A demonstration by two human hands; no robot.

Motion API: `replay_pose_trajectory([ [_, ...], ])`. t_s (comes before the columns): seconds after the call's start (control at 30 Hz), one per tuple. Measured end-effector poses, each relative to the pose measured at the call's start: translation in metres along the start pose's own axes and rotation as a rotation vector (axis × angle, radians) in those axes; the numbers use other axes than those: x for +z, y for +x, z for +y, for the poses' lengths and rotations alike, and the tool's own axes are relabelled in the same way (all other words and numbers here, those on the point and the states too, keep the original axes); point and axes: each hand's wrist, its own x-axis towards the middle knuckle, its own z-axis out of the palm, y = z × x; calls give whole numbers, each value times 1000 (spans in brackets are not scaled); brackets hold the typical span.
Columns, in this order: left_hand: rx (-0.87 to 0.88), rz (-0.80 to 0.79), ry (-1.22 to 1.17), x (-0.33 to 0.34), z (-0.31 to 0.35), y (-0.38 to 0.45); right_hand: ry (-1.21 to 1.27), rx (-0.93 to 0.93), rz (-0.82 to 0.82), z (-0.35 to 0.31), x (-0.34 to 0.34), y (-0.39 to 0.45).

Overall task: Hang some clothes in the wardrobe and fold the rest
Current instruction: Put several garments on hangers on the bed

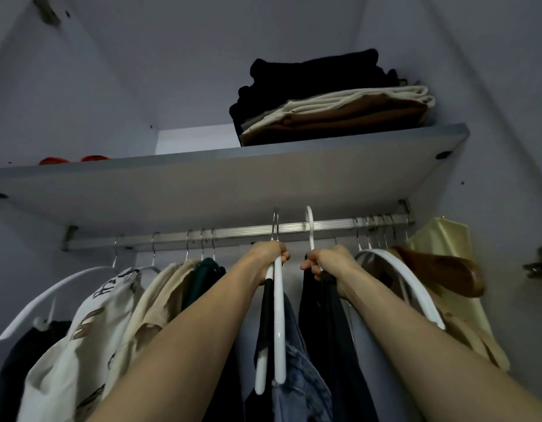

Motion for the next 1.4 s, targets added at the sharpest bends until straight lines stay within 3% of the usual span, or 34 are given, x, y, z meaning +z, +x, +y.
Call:
replay_pose_trajectory([
  [0.43, -57, -3, 42, -38, -42, 86, -31, 16, -26, 33, 33, 62],
  [0.77, 14, 11, 536, -53, -15, 53, -223, -35, -44, 31, 45, 54],
  [1.2, 109, 82, 663, -53, 3, 5, -220, 5, -82, 13, 46, 29],
  [1.27, 168, 77, 685, -56, 10, -7, -215, -11, -42, 10, 36, 12],
  [1.4, 481, 115, 681, -50, 26, -47, -242, -35, 13, 1, 21, -34],
])
